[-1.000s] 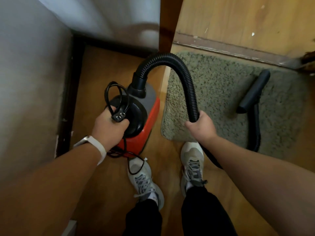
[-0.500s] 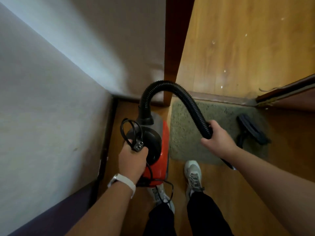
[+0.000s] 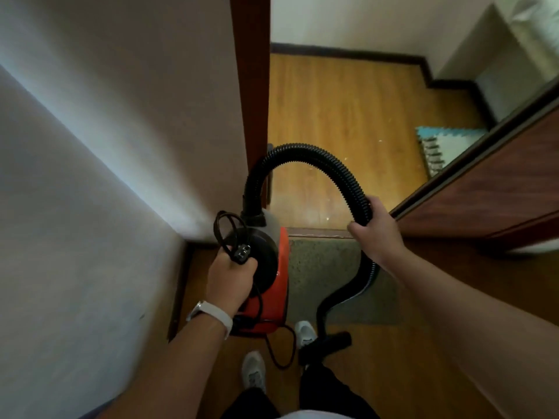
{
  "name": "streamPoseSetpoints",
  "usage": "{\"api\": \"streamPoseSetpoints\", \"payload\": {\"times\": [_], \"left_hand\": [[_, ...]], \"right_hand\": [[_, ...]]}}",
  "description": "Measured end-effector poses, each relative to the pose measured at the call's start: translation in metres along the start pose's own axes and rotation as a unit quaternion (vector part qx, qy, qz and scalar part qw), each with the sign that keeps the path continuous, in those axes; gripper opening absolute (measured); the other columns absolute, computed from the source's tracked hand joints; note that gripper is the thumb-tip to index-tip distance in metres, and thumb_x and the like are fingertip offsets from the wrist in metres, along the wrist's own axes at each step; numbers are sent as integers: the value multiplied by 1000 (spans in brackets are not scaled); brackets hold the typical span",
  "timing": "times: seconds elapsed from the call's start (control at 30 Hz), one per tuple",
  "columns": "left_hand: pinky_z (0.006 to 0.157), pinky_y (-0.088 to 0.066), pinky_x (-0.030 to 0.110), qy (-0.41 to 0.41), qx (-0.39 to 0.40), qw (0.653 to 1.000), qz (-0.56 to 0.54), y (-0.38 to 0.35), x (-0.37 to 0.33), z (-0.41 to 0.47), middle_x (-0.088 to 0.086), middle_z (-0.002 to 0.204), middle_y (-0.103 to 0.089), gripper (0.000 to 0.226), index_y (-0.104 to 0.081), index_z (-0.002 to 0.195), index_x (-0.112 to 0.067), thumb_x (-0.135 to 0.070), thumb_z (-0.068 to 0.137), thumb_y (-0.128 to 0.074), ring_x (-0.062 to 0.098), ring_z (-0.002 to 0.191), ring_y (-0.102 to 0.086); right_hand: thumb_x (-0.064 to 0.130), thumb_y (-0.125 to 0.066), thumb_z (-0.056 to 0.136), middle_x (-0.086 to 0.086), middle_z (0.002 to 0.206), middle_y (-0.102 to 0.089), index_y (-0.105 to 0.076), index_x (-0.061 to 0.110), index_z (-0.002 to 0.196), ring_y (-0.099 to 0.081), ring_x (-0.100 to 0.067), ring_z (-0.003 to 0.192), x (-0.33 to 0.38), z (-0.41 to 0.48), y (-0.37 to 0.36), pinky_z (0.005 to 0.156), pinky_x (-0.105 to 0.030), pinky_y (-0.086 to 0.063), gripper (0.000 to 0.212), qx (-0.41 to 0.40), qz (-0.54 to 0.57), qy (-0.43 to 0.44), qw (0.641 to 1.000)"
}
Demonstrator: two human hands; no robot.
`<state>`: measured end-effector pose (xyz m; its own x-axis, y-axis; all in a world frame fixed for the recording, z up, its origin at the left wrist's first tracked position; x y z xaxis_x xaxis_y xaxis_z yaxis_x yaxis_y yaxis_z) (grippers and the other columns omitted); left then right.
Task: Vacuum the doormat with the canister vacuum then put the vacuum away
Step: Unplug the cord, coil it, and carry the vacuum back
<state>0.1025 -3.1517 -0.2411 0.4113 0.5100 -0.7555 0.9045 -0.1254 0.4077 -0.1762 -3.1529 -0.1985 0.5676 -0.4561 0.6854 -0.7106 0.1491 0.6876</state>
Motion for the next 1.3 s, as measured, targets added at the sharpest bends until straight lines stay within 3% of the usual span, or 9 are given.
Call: {"api": "streamPoseSetpoints", "payload": {"times": [0.17,0.27,0.47,0.57,0.67,0.9,1.07,1.2,1.3], "left_hand": [[51,-46,29,-83,47,995,-3,13,-44,-29,10,68,-66,6,-62,85,-11,-17,85,-63,18,53,-63],[53,-52,34,-141,71,987,10,14,-62,-48,14,66,-66,9,-62,80,-8,-15,85,-64,22,56,-64],[63,-59,45,-185,110,976,34,-5,-87,-78,1,62,-68,18,-61,78,-22,-39,72,-63,22,59,-67],[59,-59,49,-201,126,971,21,-22,-104,-103,6,64,-68,10,-61,85,-18,-24,79,-65,26,58,-67],[53,-59,41,-228,144,963,21,-42,-122,-127,11,65,-68,7,-60,88,-12,-16,84,-64,25,53,-66],[43,-50,26,-266,181,946,32,-113,-166,-187,8,59,-60,7,-61,88,-4,-10,85,-60,15,44,-57],[44,-52,30,-310,183,931,66,-182,-193,-247,8,60,-65,3,-60,87,-14,-12,84,-60,16,43,-60],[43,-48,28,-331,230,911,88,-258,-209,-295,3,54,-57,5,-62,87,-11,-9,86,-57,14,42,-53],[43,-48,27,-346,257,898,85,-312,-220,-333,4,54,-56,6,-63,87,-8,-7,87,-57,13,42,-52]], "right_hand": [[14,-68,83,1,93,-60,-50,24,125,-61,-23,81,38,-51,41,64,-34,-48,46,-67,72,-5,995],[11,-68,84,-7,94,-60,-52,22,120,-60,-23,80,52,-86,58,65,-34,-49,41,-95,120,-6,988],[9,-69,82,-9,85,-59,-53,21,106,-59,-23,72,61,-140,103,64,-36,-51,31,-167,147,11,975],[12,-71,81,-6,89,-60,-55,21,108,-60,-20,78,50,-161,130,63,-27,-50,32,-196,140,8,971],[12,-71,82,0,89,-60,-54,25,111,-59,-13,78,36,-178,154,60,-21,-44,35,-219,153,-1,964],[16,-71,85,2,86,-63,-55,31,104,-64,-15,79,-16,-203,220,67,-26,-50,29,-288,211,-17,934],[19,-72,84,-3,87,-64,-54,32,106,-66,-19,77,-83,-230,289,63,-28,-55,31,-310,234,-37,921],[13,-70,87,-6,82,-64,-54,29,106,-63,-14,65,-148,-258,352,53,-18,-49,30,-331,249,-45,909],[12,-70,87,-8,79,-65,-53,30,101,-61,-12,59,-188,-275,394,51,-21,-51,28,-354,253,-54,899]]}}
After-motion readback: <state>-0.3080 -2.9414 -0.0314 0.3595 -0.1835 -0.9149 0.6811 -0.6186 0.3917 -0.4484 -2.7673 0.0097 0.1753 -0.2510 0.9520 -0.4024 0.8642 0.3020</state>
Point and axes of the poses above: each hand's wrist, its own z-axis towards the middle knuckle, its own y-axis out of the back of the hand, x = y × z, the point moved 1 cm from there along z, towards the middle knuckle
